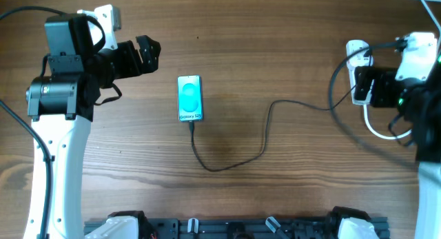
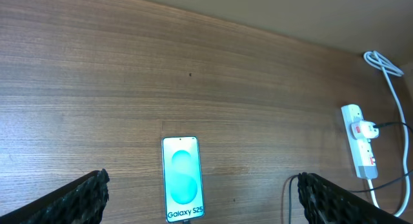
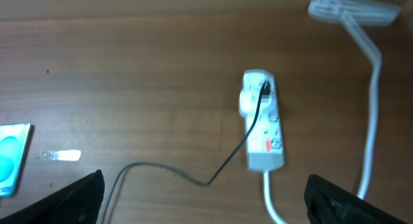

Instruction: Plug charger to phone and switch on socket

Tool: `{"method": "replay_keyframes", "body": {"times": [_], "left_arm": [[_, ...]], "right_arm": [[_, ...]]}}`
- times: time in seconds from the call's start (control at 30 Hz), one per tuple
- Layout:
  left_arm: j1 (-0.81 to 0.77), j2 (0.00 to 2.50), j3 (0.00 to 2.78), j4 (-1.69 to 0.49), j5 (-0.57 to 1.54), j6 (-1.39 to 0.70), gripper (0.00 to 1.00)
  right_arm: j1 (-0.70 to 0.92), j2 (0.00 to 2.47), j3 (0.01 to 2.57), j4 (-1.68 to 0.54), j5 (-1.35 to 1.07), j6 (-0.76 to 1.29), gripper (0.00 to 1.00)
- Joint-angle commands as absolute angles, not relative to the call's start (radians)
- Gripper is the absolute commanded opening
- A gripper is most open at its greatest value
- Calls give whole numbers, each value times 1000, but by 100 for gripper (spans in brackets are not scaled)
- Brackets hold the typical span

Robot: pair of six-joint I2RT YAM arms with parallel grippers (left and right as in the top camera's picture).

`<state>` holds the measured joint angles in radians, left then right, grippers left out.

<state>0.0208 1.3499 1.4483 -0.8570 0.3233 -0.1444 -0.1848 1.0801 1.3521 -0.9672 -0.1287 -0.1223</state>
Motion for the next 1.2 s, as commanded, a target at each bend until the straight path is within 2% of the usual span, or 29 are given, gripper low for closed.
{"method": "replay_keyframes", "body": {"times": [0.0, 0.13, 0.37, 0.53, 0.77, 1.17], "left_arm": [[25, 1343, 1453, -854, 332, -146, 100], [25, 1343, 1453, -854, 332, -146, 100], [25, 1343, 1453, -854, 332, -146, 100], [25, 1343, 1453, -854, 332, -146, 100], [25, 1343, 1453, -854, 332, -146, 100], [25, 1343, 1453, -854, 332, -146, 100]], "right_arm": [[-131, 942, 1274, -940, 0, -131, 100], [-127, 790, 1135, -816, 10, -217, 100], [-126, 486, 743, -254, -134, -206, 100], [-110, 305, 463, -19, -239, -206, 100], [-58, 155, 197, 119, -294, -207, 100], [-41, 3, 5, 155, -295, -206, 100]]}}
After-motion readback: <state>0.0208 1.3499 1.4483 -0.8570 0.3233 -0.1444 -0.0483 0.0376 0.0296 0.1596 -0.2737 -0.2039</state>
